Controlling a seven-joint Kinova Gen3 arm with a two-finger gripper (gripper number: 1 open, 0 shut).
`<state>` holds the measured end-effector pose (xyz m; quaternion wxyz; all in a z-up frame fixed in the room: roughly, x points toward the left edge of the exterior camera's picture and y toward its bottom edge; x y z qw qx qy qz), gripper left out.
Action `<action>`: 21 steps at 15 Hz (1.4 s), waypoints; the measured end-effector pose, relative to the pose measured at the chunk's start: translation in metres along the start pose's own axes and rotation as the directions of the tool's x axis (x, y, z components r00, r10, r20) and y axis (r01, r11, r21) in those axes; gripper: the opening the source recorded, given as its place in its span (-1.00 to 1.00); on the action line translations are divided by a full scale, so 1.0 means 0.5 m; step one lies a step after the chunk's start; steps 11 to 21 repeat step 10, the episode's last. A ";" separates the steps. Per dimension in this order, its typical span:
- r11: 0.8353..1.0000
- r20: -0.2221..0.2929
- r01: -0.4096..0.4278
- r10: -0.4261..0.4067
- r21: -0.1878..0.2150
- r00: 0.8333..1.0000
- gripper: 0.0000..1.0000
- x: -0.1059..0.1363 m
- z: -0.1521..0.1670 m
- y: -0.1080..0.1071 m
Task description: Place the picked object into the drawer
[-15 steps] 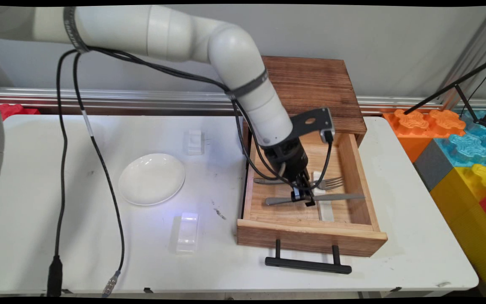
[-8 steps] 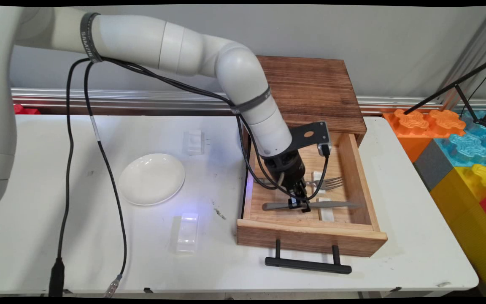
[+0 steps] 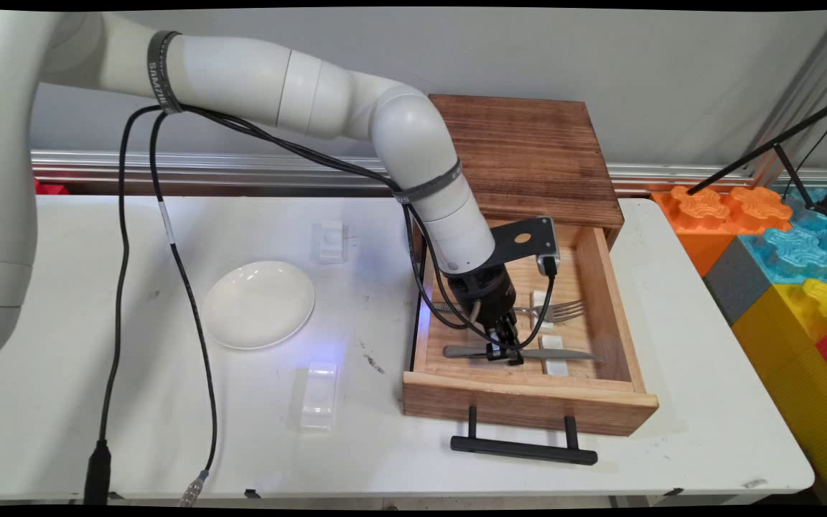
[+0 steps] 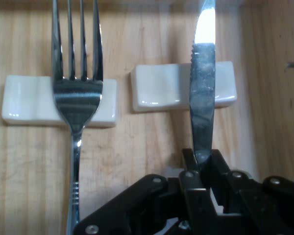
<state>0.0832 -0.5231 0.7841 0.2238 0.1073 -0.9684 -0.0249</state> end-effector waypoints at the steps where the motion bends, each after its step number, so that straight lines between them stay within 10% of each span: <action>1: 1.000 0.001 -0.003 0.003 0.000 1.000 -1.00 -0.001 0.001 0.000; 2: 1.000 0.003 -0.006 0.006 0.000 1.000 1.00 -0.002 0.002 0.000; 21: 1.000 0.003 -0.011 0.011 0.007 1.000 1.00 -0.006 -0.014 -0.002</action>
